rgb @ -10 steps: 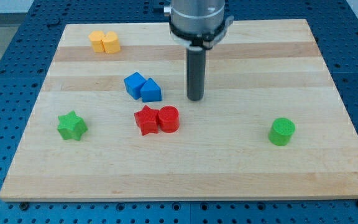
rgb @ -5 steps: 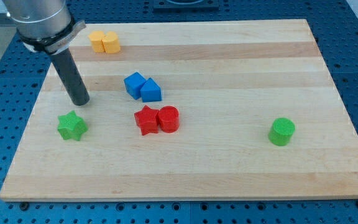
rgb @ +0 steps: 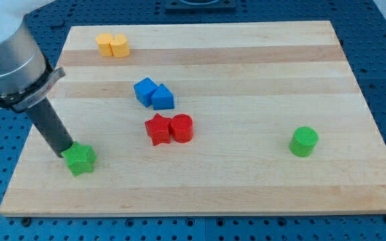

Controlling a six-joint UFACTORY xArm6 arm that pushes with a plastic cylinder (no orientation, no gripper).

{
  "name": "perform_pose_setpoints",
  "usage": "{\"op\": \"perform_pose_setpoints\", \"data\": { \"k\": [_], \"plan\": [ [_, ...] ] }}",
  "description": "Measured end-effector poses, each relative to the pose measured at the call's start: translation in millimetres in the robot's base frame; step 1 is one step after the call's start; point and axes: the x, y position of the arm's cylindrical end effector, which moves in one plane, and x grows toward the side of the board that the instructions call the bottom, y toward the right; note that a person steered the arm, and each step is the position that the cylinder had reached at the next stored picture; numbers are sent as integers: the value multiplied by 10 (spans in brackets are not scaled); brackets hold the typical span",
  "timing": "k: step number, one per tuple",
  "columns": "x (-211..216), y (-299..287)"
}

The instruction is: Push green star towards red star

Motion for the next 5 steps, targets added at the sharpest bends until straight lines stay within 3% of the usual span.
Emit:
{"op": "perform_pose_setpoints", "data": {
  "k": [2, 5],
  "plan": [
    [451, -165],
    [282, -77]
  ]
}}
